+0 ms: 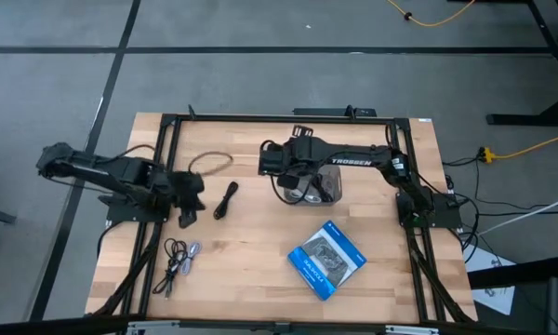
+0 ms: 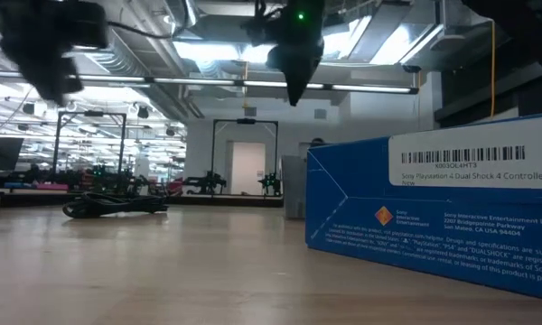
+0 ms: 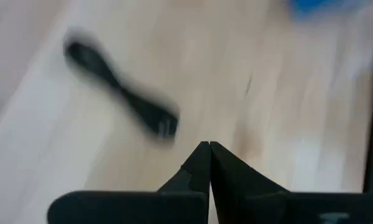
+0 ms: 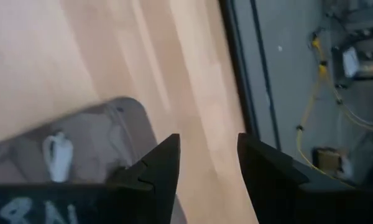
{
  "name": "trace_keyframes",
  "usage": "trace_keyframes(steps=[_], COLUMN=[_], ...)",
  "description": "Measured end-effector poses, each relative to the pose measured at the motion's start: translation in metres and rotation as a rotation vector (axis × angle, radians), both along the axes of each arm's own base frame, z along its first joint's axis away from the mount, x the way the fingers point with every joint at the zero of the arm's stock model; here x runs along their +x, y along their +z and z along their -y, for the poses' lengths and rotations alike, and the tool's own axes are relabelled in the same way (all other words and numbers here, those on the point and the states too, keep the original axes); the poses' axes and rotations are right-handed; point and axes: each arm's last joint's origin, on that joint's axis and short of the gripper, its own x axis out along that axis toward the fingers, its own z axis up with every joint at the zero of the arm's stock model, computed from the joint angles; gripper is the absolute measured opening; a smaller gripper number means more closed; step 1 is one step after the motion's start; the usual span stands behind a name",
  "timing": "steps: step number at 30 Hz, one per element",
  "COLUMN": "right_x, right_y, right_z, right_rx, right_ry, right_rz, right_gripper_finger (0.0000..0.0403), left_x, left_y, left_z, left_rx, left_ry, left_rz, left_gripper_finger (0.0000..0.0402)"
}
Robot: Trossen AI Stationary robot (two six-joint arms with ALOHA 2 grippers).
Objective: Pick and place USB-C Cables
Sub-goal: Move the charger cables to the center of the table
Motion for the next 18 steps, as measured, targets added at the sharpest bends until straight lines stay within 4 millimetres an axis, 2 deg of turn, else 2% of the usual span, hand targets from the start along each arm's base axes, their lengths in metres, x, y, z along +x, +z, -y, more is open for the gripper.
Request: trace_keyframes(steps=[4,9,13,18], right_x=[-0.003,-0.007,-0.017,-0.035], right_y=[0.000,0.005,0.023,0.049], right_z=[0.001,0.002,0.013,0.026], right_rx=[-0.015,-0.065,-0.141,-0.152], right_ry=[-0.019,0.010,-0.010,-0.062], right_rz=[-0.020,-0.057,-0.038,0.030], right_gripper_finger=[0.0165,0.0165,0.0165,0.0165], left_x=[0.006,0.017,0.020,0.021], left_y=[0.007,-0.013,-0.030,-0.038], left_z=[0.016,0.046,0.072,0.104], left_rx=[-0.022,-0.149,-0.253,-0.405], left_ry=[-0.047,-0.098,-0.083,0.000], left_rz=[-0.322,-0.577,-0.747,-0.845], left_gripper_finger=[0.0000,0.0000,0.0000,0.0000])
